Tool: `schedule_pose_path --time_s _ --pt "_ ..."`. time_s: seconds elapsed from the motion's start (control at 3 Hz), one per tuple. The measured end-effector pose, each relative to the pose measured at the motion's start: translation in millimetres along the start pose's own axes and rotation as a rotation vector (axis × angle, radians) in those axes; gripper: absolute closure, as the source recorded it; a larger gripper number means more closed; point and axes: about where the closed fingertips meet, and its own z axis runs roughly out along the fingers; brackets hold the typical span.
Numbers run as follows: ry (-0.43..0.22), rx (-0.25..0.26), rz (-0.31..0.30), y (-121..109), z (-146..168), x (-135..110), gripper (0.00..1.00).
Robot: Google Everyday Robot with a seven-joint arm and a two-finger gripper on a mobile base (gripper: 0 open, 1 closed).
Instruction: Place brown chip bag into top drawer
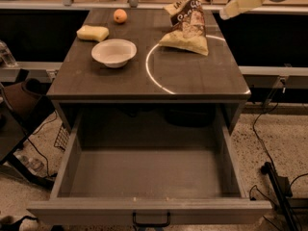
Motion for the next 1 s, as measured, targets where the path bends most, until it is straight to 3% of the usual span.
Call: schedule_pose_path --time_s 0.33,1.0 --pt "-0.030 -0.008 0.077 -7 31 -2 0.00" --pt "-0.118 -0.048 0.240 -10 140 1 0.00"
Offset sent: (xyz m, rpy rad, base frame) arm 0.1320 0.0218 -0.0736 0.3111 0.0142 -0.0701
